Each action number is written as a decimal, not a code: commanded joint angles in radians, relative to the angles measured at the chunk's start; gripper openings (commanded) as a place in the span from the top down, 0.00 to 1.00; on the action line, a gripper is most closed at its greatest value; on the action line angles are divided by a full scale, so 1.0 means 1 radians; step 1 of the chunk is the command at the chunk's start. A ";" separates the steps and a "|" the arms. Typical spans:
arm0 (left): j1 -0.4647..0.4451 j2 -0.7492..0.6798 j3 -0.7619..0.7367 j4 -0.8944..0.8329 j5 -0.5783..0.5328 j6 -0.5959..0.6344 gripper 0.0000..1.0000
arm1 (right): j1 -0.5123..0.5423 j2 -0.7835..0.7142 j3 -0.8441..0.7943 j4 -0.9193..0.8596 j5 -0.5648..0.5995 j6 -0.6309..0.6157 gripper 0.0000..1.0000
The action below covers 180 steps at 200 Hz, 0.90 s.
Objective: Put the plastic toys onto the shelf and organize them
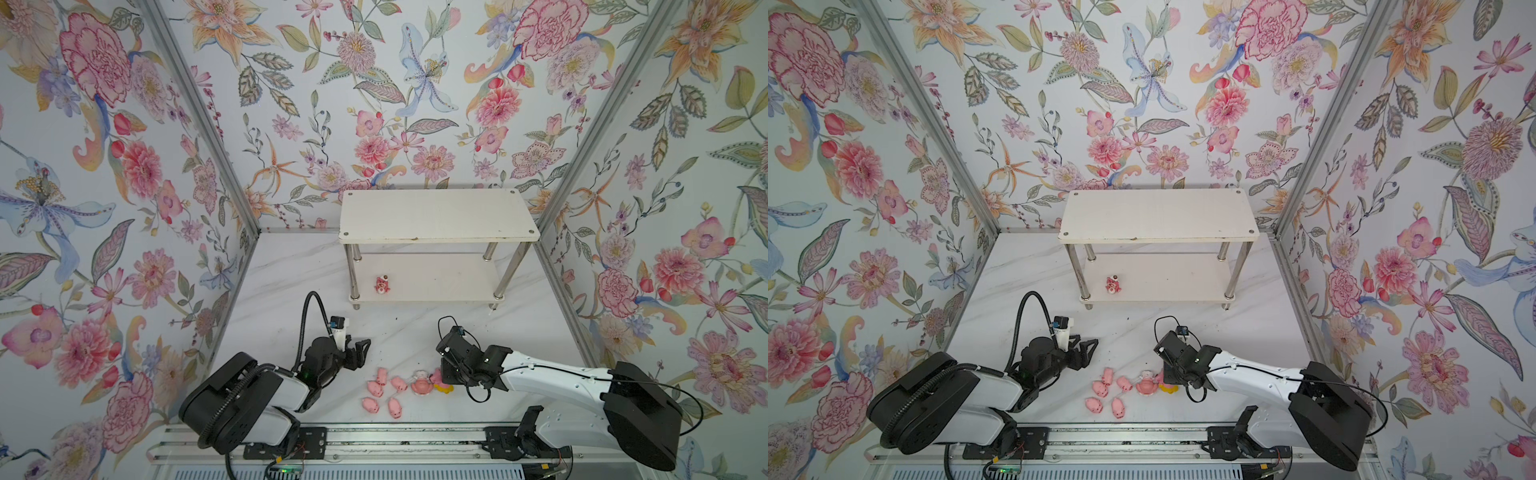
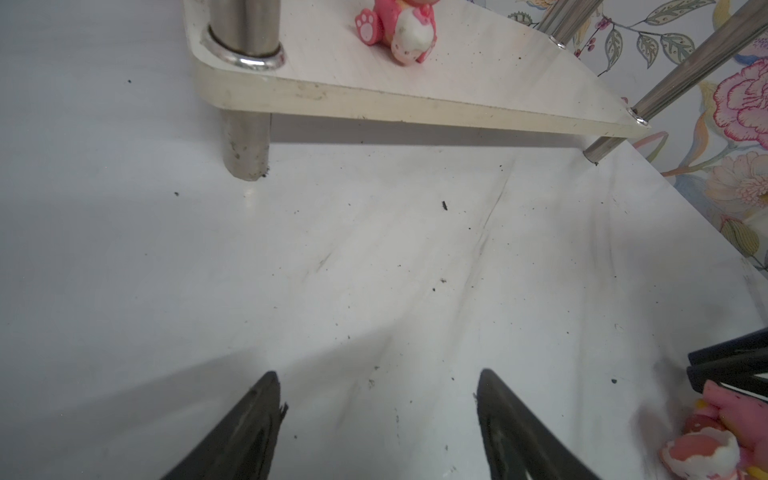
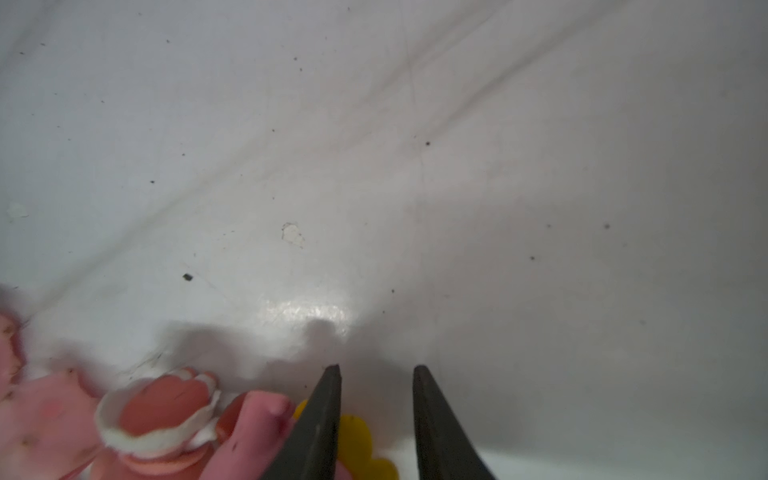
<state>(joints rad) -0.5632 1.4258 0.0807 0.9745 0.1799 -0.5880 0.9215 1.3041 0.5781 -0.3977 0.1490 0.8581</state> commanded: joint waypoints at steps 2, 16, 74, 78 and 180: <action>-0.009 0.012 0.021 0.034 0.023 -0.004 0.25 | -0.034 0.028 0.068 0.071 0.030 -0.053 0.65; -0.009 0.011 0.021 0.034 0.029 -0.004 0.26 | -0.062 -0.003 0.070 0.069 0.038 -0.063 0.62; -0.009 -0.031 0.008 0.032 0.038 -0.012 0.25 | -0.106 -0.291 -0.059 -0.145 -0.045 0.024 0.53; -0.010 -0.034 0.009 0.032 0.038 -0.014 0.25 | -0.096 -0.311 -0.070 -0.155 -0.056 0.036 0.51; -0.009 -0.050 0.005 0.014 0.017 -0.005 0.25 | 0.113 -0.097 -0.090 -0.043 -0.042 0.121 0.61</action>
<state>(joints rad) -0.5632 1.4002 0.0837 0.9821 0.2058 -0.5995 1.0328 1.1103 0.4660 -0.4599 0.0597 0.9913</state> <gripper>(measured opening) 0.745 0.367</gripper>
